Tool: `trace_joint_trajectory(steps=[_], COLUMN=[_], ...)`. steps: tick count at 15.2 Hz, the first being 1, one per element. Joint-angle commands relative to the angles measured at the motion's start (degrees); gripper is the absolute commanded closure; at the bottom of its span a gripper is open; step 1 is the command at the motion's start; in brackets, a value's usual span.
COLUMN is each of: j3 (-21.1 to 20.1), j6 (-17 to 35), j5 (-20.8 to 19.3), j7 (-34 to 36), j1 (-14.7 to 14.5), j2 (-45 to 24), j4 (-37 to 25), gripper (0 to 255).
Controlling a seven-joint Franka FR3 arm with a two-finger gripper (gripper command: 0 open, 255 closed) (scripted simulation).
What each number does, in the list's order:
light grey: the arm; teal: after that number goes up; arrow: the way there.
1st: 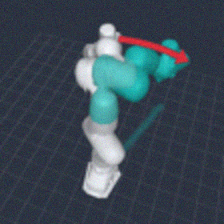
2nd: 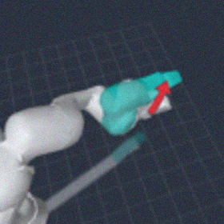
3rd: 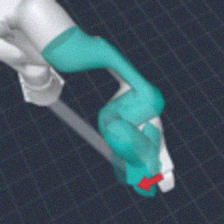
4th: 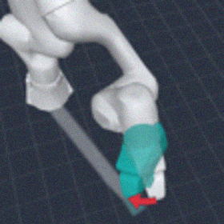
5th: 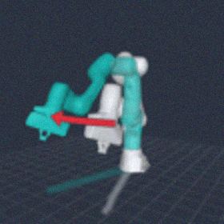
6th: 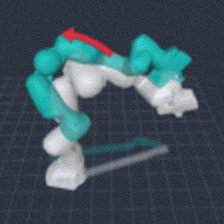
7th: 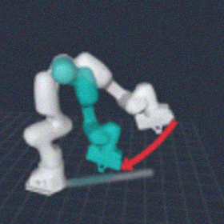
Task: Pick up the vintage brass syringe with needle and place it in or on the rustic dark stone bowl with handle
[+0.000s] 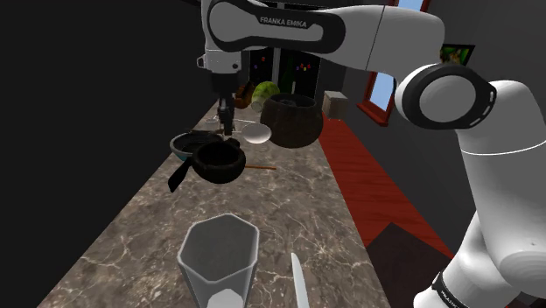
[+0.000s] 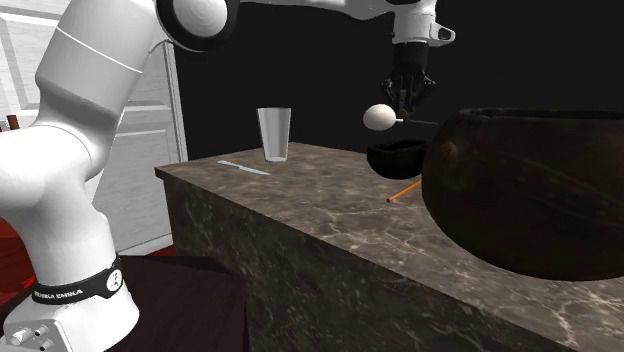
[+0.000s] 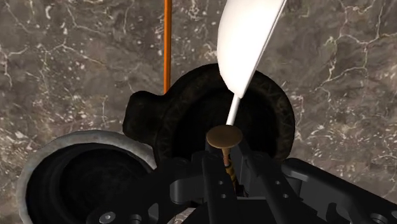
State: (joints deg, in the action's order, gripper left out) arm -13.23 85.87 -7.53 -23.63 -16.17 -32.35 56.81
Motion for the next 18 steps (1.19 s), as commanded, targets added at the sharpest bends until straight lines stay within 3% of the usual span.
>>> trace_joint_trajectory(steps=[1,6,13,14,18], j3=[-0.06,-0.1,-0.1,-0.1,-0.1], j6=[2.15,6.87,6.87,6.87,6.87], j5=[0.12,0.33,0.33,0.33,0.33], j7=[0.19,0.36,0.36,0.36,0.36], j1=[0.22,0.83,0.83,0.83,0.83], j2=[0.73,1.96,1.96,1.96,1.96], j4=[2.87,8.85,8.85,8.85,8.85], gripper=[255,255,255,0,0])
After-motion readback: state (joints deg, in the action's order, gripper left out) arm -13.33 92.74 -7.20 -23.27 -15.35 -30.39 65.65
